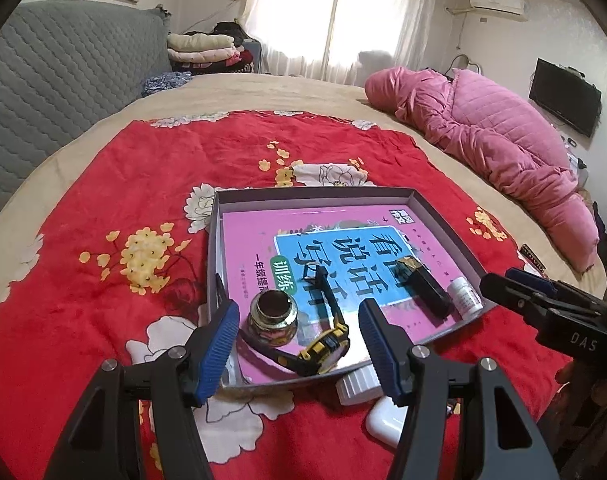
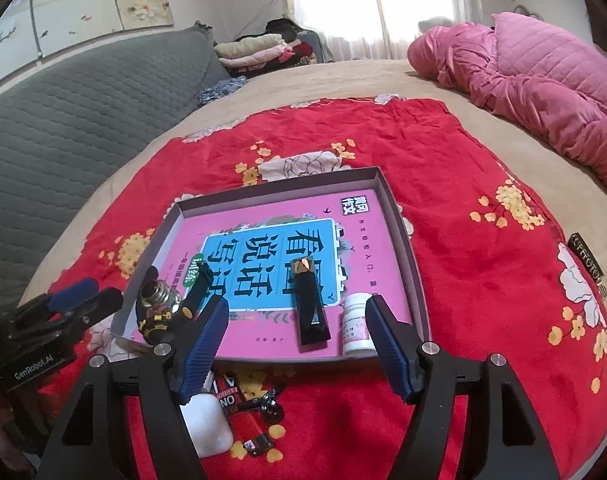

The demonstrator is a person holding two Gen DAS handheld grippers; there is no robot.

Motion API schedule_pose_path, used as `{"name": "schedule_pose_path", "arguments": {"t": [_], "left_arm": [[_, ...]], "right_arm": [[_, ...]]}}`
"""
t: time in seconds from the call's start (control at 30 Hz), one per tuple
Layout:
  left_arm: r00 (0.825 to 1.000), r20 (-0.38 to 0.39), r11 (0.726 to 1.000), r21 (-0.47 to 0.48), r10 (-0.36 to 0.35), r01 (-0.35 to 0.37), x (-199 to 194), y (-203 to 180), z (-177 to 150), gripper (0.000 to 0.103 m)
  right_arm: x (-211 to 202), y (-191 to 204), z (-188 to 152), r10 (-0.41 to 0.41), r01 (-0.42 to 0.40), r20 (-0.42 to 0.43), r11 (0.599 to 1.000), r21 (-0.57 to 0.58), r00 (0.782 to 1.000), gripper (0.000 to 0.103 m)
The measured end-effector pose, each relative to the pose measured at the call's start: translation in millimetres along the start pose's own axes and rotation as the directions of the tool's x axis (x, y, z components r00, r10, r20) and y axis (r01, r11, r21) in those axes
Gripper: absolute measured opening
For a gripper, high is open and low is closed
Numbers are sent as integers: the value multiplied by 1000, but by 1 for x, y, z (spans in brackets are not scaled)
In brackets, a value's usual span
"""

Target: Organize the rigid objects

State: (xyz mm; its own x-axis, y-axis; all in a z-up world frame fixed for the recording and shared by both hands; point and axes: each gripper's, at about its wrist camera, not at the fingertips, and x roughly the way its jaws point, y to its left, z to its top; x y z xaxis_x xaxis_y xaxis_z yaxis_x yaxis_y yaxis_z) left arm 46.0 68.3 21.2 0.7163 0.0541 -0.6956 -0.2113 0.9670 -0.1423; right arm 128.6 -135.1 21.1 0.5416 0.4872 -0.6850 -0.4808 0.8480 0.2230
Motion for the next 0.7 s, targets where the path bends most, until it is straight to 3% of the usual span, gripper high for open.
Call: {"name": "schedule_pose_path", "arguments": {"t": [0.7], "left_arm": [[1000, -13, 998, 61, 13, -12, -26, -29, -15, 61]], "right_arm": [[-35, 6, 1, 54, -51, 68, 998, -42, 996, 73]]}}
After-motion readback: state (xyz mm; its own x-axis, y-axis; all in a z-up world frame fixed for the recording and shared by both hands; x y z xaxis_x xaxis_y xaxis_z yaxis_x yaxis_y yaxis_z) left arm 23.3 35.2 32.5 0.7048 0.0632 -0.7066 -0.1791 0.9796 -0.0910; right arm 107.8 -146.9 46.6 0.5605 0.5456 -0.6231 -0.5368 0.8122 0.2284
